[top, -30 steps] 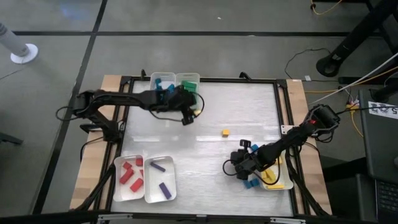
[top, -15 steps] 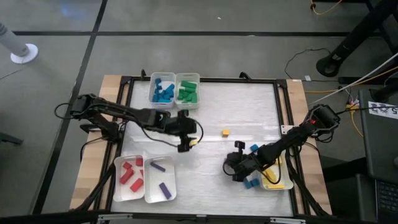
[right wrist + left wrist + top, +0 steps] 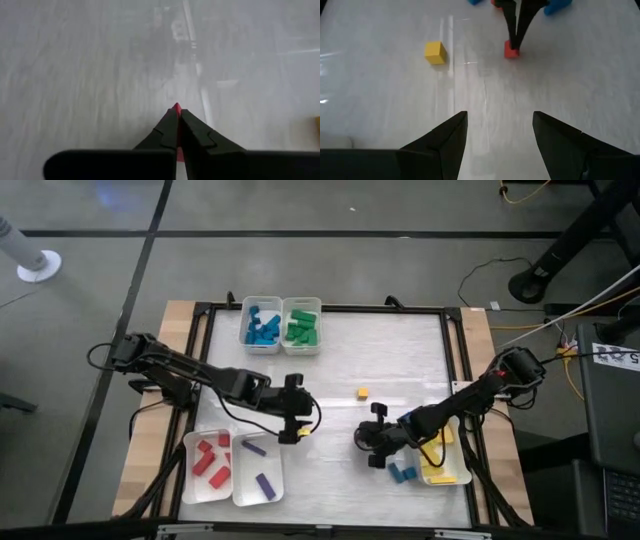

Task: Sort blocks
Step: Put the red block into the bottom left white bin

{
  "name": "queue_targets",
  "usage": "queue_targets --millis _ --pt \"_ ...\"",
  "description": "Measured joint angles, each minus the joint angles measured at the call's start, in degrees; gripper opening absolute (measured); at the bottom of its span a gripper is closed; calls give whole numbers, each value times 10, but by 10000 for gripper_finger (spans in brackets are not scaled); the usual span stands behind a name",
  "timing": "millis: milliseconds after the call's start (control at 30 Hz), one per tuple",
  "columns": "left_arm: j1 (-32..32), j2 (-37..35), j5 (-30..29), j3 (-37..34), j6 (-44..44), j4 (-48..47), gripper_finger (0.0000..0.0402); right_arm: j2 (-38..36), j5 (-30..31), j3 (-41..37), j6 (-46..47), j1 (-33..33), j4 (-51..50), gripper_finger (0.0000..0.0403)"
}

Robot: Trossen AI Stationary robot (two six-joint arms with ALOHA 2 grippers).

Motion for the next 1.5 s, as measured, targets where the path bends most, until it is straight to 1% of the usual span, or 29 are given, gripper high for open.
queue_targets --millis 133,267,467,567,800,900,1000,1133,1233,1333,1433,1500 --pt "-3 0 0 0 0 0 214 0 -9 0 11 2 0 13" --pt "-3 0 -1 0 -2 0 214 0 -45 0 16 2 1 14" --pt "-3 0 -1 0 -2 0 214 0 -73 0 17 1 0 20" --pt "-3 0 -1 0 -2 0 214 0 -88 0 18 2 -10 47" --pt "-3 0 -1 0 -2 0 214 0 -82 0 35 2 -40 135" --pt "-3 0 -1 0 -2 0 214 0 -80 0 41 2 -43 159" --pt "-3 0 -1 0 -2 0 214 14 -79 0 42 2 -42 171" --pt "-3 0 -1 0 -2 1 214 46 -69 2 41 2 -36 170" --pt "-3 0 -1 0 -2 1 214 60 -58 2 46 3 -33 158" --pt "-3 0 -1 0 -2 1 214 61 -53 2 45 3 -23 135" --pt "-3 0 -1 0 -2 2 214 64 -31 2 35 1 11 109" --pt "-3 0 -1 0 -2 1 214 64 -29 2 27 1 27 94"
